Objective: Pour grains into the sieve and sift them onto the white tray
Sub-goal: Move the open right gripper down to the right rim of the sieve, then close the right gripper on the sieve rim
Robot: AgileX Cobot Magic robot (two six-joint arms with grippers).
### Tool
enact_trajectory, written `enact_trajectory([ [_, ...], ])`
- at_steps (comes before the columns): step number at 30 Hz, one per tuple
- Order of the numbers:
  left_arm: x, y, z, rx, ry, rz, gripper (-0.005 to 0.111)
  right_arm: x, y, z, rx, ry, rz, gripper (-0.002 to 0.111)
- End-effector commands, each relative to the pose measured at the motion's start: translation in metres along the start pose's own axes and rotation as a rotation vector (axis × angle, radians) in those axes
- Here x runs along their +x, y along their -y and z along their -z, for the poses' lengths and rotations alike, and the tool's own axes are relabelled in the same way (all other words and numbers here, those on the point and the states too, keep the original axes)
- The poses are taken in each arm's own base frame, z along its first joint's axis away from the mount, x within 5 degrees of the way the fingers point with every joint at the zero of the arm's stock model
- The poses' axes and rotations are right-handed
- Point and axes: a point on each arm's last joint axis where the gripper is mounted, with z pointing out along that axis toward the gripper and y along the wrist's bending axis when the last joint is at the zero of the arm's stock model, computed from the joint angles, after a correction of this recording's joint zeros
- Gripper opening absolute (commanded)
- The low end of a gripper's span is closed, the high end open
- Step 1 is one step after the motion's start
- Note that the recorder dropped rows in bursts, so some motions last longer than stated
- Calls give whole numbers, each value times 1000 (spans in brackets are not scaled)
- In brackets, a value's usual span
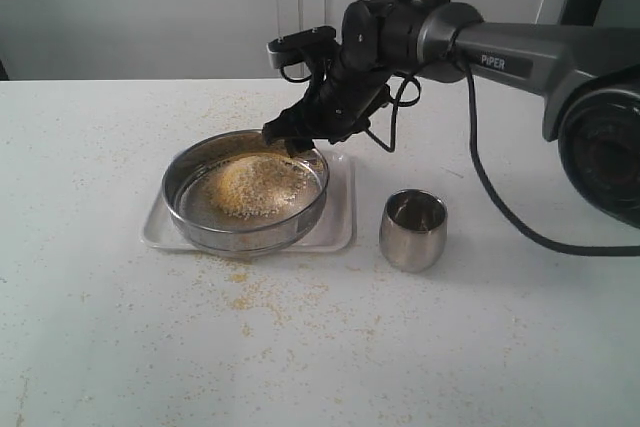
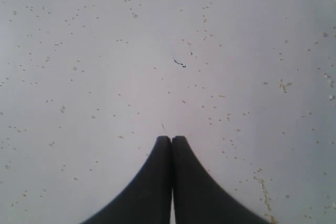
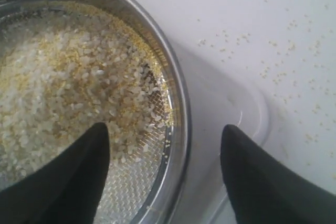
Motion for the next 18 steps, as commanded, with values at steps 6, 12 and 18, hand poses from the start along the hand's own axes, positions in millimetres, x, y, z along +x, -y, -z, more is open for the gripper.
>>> enact_trajectory([
  [6,3,-1,1,-7,-12,6,0,5,15,-16,55,-10,-32,51],
  [12,3,-1,1,-7,-12,6,0,14,18,-30,54,-49,-55,49],
  [18,3,-1,1,-7,-12,6,0,14,17,-33,52,-45,-55,42],
])
